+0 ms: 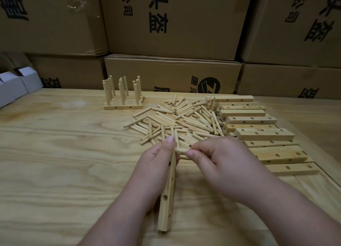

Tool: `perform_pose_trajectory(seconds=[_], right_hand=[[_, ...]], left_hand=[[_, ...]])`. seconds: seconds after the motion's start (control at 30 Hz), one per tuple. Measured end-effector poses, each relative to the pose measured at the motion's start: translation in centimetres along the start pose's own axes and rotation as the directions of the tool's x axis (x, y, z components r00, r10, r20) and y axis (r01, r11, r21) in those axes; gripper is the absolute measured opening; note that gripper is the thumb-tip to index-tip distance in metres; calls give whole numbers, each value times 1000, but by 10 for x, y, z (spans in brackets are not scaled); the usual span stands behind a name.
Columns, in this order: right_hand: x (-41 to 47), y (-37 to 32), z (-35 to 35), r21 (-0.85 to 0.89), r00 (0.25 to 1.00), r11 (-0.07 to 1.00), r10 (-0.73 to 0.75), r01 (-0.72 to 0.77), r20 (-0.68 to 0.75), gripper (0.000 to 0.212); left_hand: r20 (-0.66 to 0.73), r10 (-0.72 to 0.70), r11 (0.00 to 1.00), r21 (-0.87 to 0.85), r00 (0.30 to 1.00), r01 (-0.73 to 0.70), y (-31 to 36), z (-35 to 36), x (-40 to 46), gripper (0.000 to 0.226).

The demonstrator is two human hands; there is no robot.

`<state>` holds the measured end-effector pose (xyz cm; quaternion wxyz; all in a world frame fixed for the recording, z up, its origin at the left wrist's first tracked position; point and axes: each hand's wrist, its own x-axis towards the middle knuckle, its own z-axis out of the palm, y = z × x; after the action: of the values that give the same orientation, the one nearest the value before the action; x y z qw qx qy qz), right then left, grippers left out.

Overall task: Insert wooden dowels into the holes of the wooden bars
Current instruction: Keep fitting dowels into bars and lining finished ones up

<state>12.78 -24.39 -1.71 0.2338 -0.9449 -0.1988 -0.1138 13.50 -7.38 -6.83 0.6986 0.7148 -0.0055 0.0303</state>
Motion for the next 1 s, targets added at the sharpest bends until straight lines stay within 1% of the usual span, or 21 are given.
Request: perform_pose_trajectory(seconds=[0.1, 0.17, 0.23, 0.3, 0.4, 0.47, 0.53, 0.57, 0.6, 0.7, 0.77, 0.8, 0.87, 0.9, 0.93, 0.97, 1.0], right_hand=[[0, 1, -2, 64, 998, 996, 56, -59, 42, 34], [1, 1, -3, 147, 990, 981, 112, -124, 82, 32], [1, 0, -5, 254, 975, 944, 180, -209, 132, 28], [2, 1, -6, 350, 951, 887, 249, -301, 185, 26], [3, 2, -4, 467, 909, 782, 314, -412, 275, 30], [3, 5, -2, 568, 871, 662, 329, -488, 365, 31], [3, 5, -2, 634, 840, 553, 319, -541, 438, 32], [4, 6, -2, 649, 835, 527, 311, -549, 454, 31], [5, 6, -3, 655, 838, 524, 306, -544, 452, 31], [8, 7, -7, 653, 882, 592, 312, -472, 354, 25], [11, 9, -11, 693, 904, 587, 341, -418, 257, 21], [12, 10, -13, 725, 909, 565, 356, -394, 217, 23], [14, 16, -20, 760, 902, 540, 408, -362, 141, 34], [15, 19, -22, 751, 895, 560, 437, -349, 90, 40], [14, 24, -24, 708, 891, 621, 453, -337, 26, 43], [14, 29, -24, 620, 893, 713, 448, -329, -40, 42], [13, 34, -23, 496, 904, 806, 418, -323, -91, 36]], left_hand=[[55, 18, 1000, -9, 998, -18, 0, -2, 0, 48], [76, 17, 1000, -12, 997, -16, 0, -3, 0, 47], [88, 15, 1000, 8, 996, -16, 0, -4, 1, 47], [97, 18, 999, 39, 995, -21, 0, -5, 1, 48], [106, 22, 999, 48, 994, -27, 0, -6, 1, 49], [108, 26, 999, 43, 994, -31, 0, -5, 1, 47], [108, 34, 998, 42, 994, -39, 0, -5, 0, 46], [108, 38, 998, 36, 993, -42, 0, -4, -1, 48], [106, 35, 999, 19, 994, -38, 1, -3, -1, 52], [93, -35, 993, -106, 995, 45, 4, -2, -1, 65], [89, -78, 984, -156, 993, 91, 5, -1, -1, 62], [77, -91, 979, -173, 993, 104, 5, -1, -1, 57], [33, -133, 969, -206, 991, 137, 5, -2, 1, 50], [9, -162, 960, -232, 987, 159, 6, -2, 2, 50], [-11, -190, 945, -274, 982, 180, 6, -3, 3, 51], [-24, -216, 924, -328, 976, 196, 6, -4, 4, 53], [-32, -238, 899, -385, 971, 208, 7, -5, 6, 54]])
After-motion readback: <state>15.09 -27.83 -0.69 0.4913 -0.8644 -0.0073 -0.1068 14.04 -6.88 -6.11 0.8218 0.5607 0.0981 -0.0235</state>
